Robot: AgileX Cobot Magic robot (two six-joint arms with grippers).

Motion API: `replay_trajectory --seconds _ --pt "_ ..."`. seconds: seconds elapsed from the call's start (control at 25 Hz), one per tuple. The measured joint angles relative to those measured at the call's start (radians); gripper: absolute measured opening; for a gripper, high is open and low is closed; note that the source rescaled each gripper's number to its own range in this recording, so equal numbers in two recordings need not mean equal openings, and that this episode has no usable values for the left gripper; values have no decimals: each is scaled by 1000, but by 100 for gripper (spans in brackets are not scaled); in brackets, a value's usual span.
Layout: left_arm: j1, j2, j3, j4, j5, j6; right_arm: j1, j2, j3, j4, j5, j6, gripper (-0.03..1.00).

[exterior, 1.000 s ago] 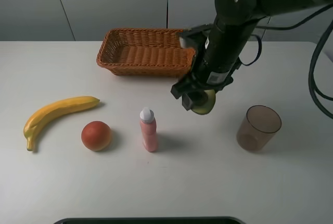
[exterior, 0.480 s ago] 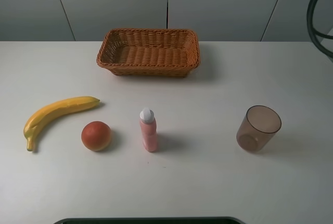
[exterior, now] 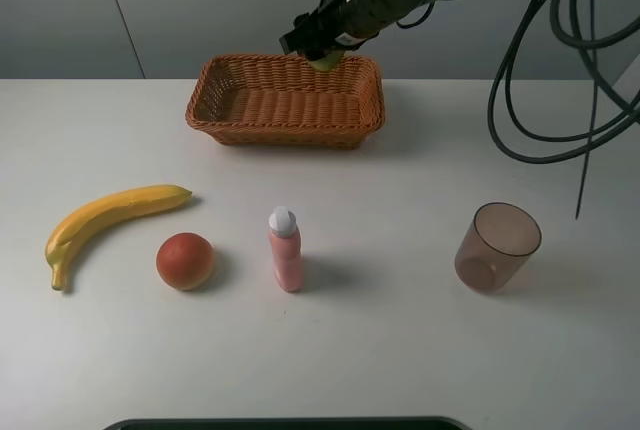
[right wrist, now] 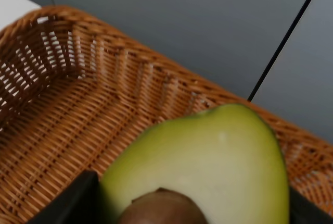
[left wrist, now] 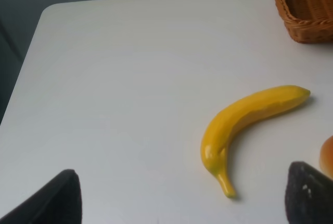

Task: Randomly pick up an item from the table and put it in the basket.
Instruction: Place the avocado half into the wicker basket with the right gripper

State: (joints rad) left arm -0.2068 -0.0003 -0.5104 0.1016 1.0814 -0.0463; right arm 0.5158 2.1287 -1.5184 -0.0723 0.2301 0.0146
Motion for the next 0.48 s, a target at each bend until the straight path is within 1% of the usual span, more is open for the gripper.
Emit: replay_trajectory --seconds 0.16,0.48 --pt "0 0 0 0 0 0 0 46 0 31 0 -4 3" --pt "0 0 0 0 0 0 0 43 -2 38 -5 -8 3"
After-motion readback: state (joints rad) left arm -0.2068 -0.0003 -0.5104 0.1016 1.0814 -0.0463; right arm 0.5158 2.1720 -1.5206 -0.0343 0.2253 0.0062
